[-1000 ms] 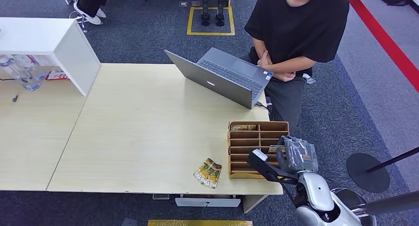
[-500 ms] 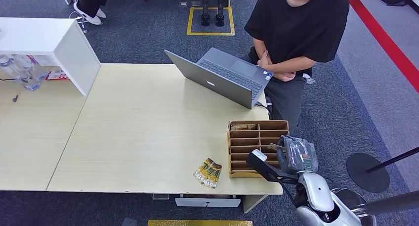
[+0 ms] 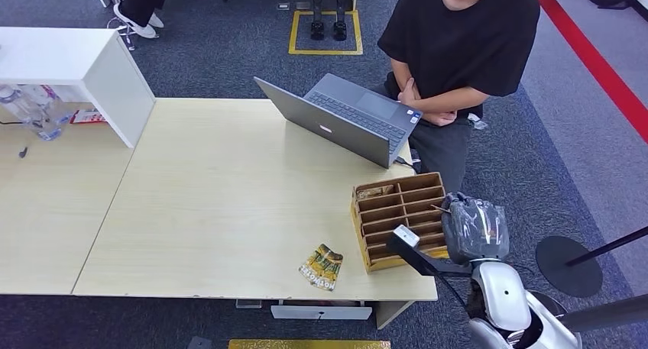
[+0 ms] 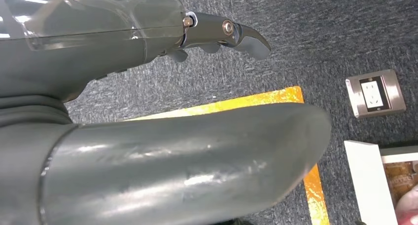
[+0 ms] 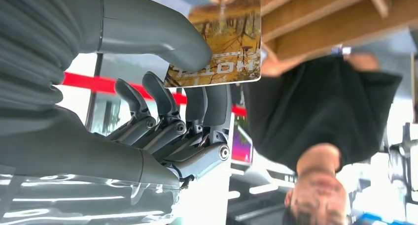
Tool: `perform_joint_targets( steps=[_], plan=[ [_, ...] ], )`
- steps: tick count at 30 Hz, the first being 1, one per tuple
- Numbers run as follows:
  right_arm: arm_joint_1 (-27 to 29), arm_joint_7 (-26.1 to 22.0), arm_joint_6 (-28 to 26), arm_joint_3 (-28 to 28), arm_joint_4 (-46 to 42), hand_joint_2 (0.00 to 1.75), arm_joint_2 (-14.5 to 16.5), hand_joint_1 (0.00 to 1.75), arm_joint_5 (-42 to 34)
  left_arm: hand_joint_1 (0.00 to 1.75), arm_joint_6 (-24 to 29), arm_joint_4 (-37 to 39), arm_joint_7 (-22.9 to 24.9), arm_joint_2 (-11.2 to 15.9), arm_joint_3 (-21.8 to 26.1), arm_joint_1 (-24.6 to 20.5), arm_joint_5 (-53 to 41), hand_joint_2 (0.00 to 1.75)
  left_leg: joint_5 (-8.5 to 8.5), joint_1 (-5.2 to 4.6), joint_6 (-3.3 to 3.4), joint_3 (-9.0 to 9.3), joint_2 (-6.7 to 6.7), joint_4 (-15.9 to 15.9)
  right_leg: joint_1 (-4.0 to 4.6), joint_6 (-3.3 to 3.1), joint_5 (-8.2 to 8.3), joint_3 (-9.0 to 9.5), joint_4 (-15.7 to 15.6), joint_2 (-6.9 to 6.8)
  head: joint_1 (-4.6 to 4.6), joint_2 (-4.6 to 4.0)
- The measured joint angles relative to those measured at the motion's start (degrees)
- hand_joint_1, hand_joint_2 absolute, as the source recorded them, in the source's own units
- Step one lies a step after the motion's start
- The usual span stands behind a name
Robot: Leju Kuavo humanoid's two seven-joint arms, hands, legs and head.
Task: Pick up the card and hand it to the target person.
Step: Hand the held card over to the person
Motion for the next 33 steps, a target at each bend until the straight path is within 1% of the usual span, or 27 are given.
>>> perform_joint_targets(
  steps=[5, 13, 29, 31, 33],
  plan=[
    [0.4, 0.0, 1.0, -1.9, -4.8, 1.75, -0.6, 1.47, 3.5, 0.00, 0.0, 0.0, 0.0, 0.0, 0.0, 0.1, 0.1, 0.00, 0.00, 0.00, 0.00, 0.00, 0.00, 0.0, 0.00, 0.00, 0.00, 0.00, 0.0, 0.00, -0.01, 0.00],
    [0.5, -0.5, -1.1, -4.5, -10.6, 1.75, -0.7, 1.47, 5.8, 0.00, 0.0, 0.0, 0.0, 0.0, 0.0, 0.0, 0.0, 0.00, 0.00, 0.00, 0.00, 0.00, 0.00, 0.0, 0.00, 0.00, 0.00, 0.00, 0.0, 0.00, -0.01, 0.00],
    [0.6, -0.5, -1.2, -6.4, -13.6, 1.75, -0.7, 1.48, 5.9, 0.00, 0.0, 0.0, 0.0, 0.0, 0.0, 0.0, 0.0, 0.00, 0.00, 0.00, 0.00, 0.00, 0.00, 0.0, 0.00, 0.00, 0.00, 0.00, 0.0, 0.00, 0.00, 0.00],
    [0.6, -0.7, -1.7, -6.4, -13.6, 1.75, -0.7, 1.47, 5.8, 0.00, 0.0, 0.0, 0.0, 0.0, 0.0, 0.0, 0.0, 0.00, 0.00, 0.00, 0.00, -0.01, 0.00, 0.0, 0.00, 0.00, 0.00, 0.00, 0.0, 0.00, 0.00, 0.00],
    [0.6, -1.5, -3.6, -6.6, -13.6, 1.75, -0.6, 1.48, 5.0, 0.00, 0.0, 0.0, 0.1, 0.0, 0.0, 0.0, -0.2, 0.00, 0.00, 0.00, 0.00, -0.01, 0.00, 0.0, 0.00, 0.00, 0.00, 0.00, 0.0, 0.00, 0.00, 0.00]
  ],
)
